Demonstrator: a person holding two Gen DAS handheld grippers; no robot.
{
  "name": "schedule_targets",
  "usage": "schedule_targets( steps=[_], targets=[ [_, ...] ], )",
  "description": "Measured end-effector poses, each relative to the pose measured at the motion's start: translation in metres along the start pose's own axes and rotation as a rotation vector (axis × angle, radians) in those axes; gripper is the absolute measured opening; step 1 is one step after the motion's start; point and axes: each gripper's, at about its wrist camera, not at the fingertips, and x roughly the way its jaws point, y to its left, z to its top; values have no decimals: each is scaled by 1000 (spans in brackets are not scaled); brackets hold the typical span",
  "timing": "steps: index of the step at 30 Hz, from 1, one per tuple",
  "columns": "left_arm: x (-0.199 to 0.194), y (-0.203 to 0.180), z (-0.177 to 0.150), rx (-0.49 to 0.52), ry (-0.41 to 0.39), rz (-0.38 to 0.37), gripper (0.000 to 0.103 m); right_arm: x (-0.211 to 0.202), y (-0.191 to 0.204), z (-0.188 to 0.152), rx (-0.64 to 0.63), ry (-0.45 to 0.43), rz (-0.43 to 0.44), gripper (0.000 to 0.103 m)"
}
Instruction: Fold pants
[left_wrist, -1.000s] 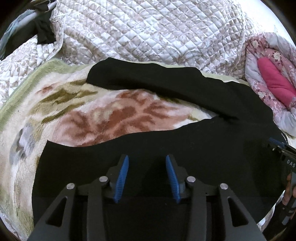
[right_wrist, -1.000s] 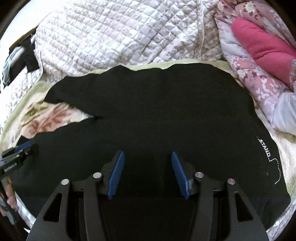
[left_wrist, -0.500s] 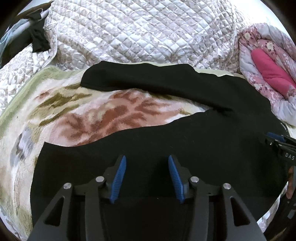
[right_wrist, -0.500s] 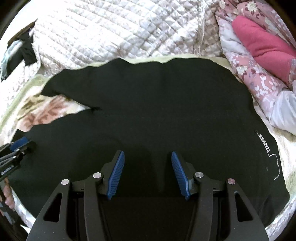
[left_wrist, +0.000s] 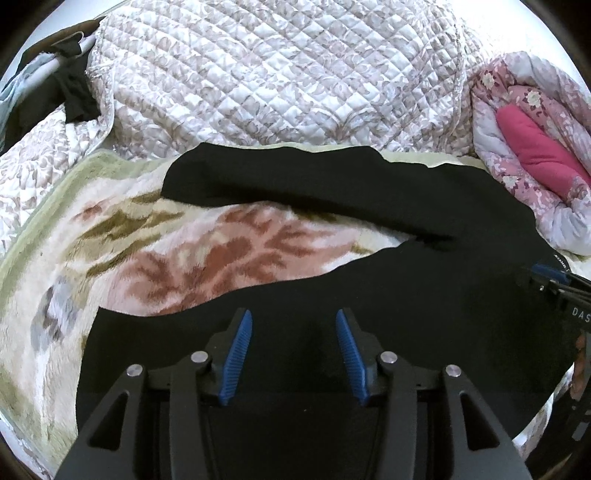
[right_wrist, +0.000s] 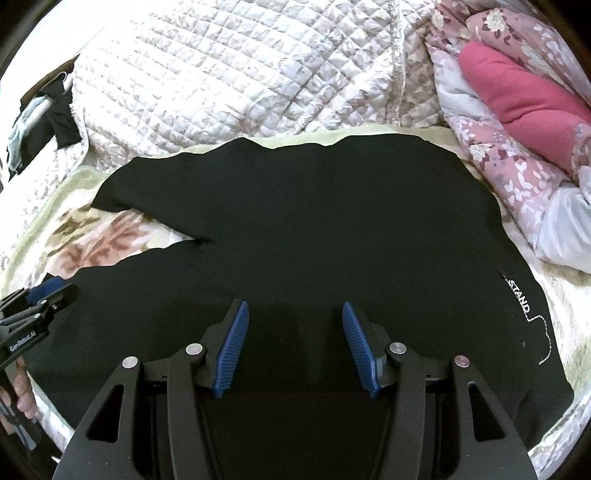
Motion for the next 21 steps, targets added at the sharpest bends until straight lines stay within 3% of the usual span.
schedule_targets(
  steps=[13, 21],
  targets=[
    [4, -2, 29, 52, 7, 16, 51, 0, -11, 42, -59, 22, 65, 54],
    [29, -1, 63, 121, 33, -2, 51, 27, -24, 84, -143, 56, 91, 57]
  ],
)
